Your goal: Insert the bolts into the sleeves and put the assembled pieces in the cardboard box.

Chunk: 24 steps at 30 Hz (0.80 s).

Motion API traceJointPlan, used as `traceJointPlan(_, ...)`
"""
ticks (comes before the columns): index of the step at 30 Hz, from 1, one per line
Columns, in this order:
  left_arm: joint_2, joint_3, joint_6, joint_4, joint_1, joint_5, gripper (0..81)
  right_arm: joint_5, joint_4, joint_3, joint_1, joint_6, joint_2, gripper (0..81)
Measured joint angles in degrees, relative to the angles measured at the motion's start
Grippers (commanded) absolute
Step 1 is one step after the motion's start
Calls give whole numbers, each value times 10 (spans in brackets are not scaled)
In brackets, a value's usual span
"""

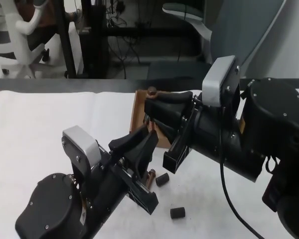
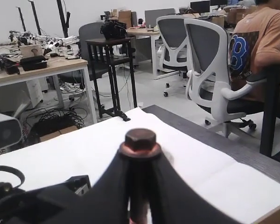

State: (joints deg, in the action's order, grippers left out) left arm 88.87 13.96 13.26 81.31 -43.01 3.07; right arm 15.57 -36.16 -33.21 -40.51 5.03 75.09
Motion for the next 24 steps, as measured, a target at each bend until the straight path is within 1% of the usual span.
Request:
traceJointPlan(18, 0, 2, 0, 2, 0, 2, 18, 3, -3, 0, 0, 93, 0, 4)
traceJointPlan(24, 0, 2, 0, 6, 0, 2, 18, 6, 12, 0, -4, 96, 0, 4)
